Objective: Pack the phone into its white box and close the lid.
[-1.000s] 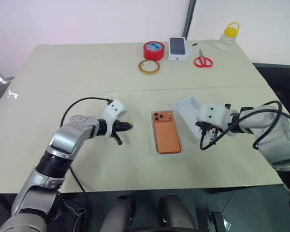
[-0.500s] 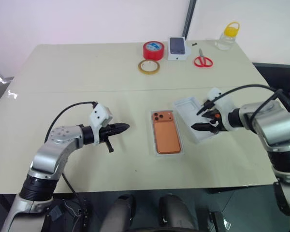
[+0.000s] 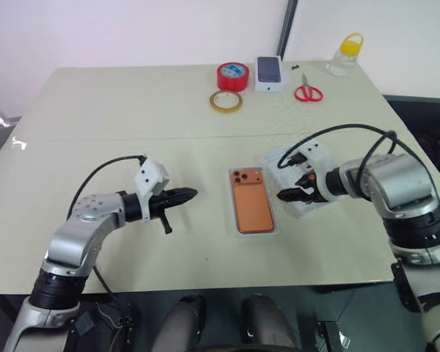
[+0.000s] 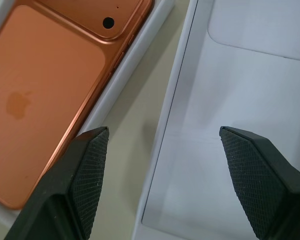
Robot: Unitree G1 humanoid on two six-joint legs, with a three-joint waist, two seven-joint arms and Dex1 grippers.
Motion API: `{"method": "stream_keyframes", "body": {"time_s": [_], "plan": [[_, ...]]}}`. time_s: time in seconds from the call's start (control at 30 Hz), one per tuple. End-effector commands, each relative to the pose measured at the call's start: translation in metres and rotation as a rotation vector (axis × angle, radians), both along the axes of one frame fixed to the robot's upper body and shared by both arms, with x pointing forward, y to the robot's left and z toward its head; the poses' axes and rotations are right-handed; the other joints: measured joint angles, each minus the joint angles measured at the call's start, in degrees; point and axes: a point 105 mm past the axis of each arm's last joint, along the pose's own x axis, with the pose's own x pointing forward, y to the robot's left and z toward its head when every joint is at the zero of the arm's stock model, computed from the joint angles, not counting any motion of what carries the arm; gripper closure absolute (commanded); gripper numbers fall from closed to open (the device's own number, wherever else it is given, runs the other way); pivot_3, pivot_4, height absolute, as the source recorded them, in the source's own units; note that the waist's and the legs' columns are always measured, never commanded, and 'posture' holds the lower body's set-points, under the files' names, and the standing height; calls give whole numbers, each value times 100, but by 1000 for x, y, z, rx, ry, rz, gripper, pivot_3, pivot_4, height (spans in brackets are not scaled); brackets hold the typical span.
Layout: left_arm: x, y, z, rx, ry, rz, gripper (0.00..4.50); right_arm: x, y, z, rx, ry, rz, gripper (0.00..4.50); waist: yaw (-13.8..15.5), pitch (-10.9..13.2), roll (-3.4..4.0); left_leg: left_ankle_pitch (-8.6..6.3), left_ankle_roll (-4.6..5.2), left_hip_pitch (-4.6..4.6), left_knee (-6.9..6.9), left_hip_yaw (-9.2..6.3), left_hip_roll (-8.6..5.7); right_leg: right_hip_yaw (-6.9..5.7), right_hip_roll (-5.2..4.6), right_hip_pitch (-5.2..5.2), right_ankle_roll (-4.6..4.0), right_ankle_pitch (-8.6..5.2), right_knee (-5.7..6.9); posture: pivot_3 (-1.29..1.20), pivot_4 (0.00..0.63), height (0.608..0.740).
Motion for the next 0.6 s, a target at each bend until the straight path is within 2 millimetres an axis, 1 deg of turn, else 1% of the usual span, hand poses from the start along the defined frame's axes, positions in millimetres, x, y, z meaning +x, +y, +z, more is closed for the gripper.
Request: {"method": "stream_keyframes", "body": {"time_s": [0.03,0.17,0.27,0.4,0.43,0.47,0.6], "plan": [[-6,-9,8,-10,-42,-40,4500,7,0,7,-12,-32,-35,810,5,0,0,0,0,0,0,0,0,0,0,0,0,0,0,0,150,740],[-7,-11,6,-15,-37,-44,4500,9,5,1,-14,-16,-53,810,-10,0,0,0,0,0,0,0,0,0,0,0,0,0,0,0,150,740],[-9,-13,6,-22,-35,-49,4500,12,6,-8,-28,5,-86,1616,-20,0,0,0,0,0,0,0,0,1,1,-1,0,0,2,0,150,740],[-9,-14,5,-23,-34,-46,4500,12,8,-10,-22,13,-108,3670,-18,-1,2,0,0,0,0,0,1,1,2,0,0,0,2,0,150,740],[-10,-13,5,-23,-33,-44,4500,12,9,-9,-17,12,-110,4144,-14,-2,3,0,0,1,0,0,1,0,2,0,0,0,2,0,150,740],[-10,-13,5,-25,-32,-39,4500,12,9,-7,-14,4,-113,4471,-11,-2,2,0,0,1,1,0,1,1,2,1,0,0,2,0,150,740],[-10,-10,5,-31,-30,-18,4500,13,8,5,13,-37,-119,4471,-8,-2,3,0,0,1,1,0,0,1,1,0,0,0,2,0,150,740]]}}
